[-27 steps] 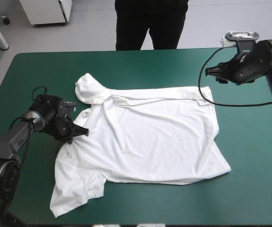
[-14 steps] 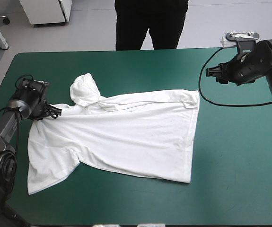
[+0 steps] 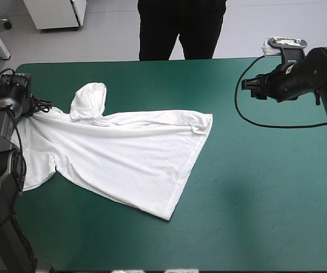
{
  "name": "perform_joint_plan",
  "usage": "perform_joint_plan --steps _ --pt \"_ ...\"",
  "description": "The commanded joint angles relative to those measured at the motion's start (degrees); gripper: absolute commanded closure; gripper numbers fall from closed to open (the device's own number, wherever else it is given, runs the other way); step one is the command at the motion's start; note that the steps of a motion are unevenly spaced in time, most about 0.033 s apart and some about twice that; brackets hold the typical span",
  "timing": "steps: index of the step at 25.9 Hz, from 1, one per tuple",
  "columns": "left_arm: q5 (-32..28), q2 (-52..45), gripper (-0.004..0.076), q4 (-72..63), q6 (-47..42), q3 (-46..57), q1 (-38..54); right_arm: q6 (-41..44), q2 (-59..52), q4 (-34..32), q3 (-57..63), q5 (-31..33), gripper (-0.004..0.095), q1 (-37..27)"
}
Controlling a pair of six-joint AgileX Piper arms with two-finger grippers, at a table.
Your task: Fold the cloth
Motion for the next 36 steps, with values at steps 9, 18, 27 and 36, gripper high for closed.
perform_joint_plan --steps 9,18,27,36 --pt "-5.4 0.7 0.0560 -1.1 -0.6 -9.7 0.4 -1.8 -2.3 2.5 -1.8 -3.0 0.0485 -0.3" --pt "10.2 -6.6 0.0039 -10.5 5.1 -9.9 0.0 -2.2 -2.3 2.2 -1.8 -3.0 0.0485 -0.3" --pt "19.9 -18.3 0.0145 -24.6 12.2 -8.4 -5.0 -3.7 -2.3 1.6 -1.8 -3.0 0.0486 -0.3" --pt "19.9 -31.9 0.0269 -24.4 13.3 3.2 -21.5 -3.7 -2.3 0.2 -1.8 -1.2 0.0486 -0.3"
